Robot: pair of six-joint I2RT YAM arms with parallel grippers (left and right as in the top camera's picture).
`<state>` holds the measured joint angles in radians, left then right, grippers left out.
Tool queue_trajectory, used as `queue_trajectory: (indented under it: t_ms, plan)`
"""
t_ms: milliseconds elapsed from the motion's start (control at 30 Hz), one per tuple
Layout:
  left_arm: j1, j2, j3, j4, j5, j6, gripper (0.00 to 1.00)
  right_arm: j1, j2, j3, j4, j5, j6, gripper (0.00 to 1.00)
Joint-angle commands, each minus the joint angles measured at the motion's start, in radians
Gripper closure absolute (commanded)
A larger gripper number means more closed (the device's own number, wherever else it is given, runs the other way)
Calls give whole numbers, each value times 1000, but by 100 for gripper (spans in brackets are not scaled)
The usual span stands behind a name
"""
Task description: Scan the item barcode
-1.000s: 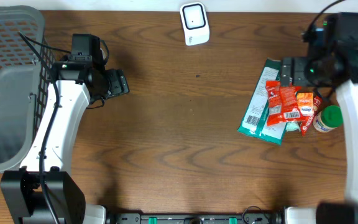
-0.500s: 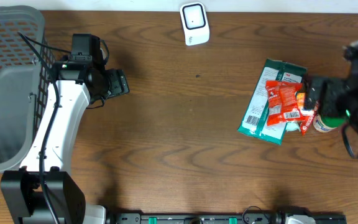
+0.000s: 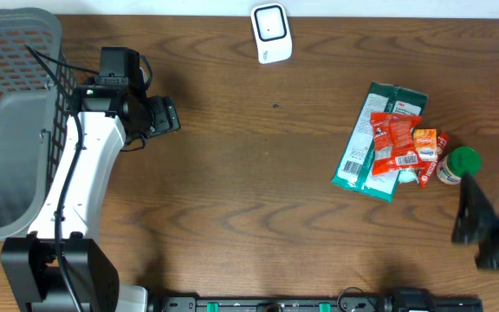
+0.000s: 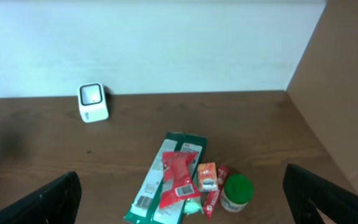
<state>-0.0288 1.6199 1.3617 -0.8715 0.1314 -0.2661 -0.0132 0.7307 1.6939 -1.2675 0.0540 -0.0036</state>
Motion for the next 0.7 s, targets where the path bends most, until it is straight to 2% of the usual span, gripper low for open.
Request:
queue_trajectory:
  t_ms: [0, 333, 567, 667]
  plan:
    - [0, -19, -9, -3, -6, -2, 16, 14, -77, -11, -7, -1, 3, 1]
    - [0, -19, -9, -3, -6, -2, 16, 14, -329, -230, 47, -3, 3, 1]
    - [0, -19, -9, -3, -6, -2, 16, 14, -502, -556, 296, -30, 3, 1]
    - [0, -19, -9, -3, -6, -2, 16, 14, -558, -731, 482, -56, 12, 1]
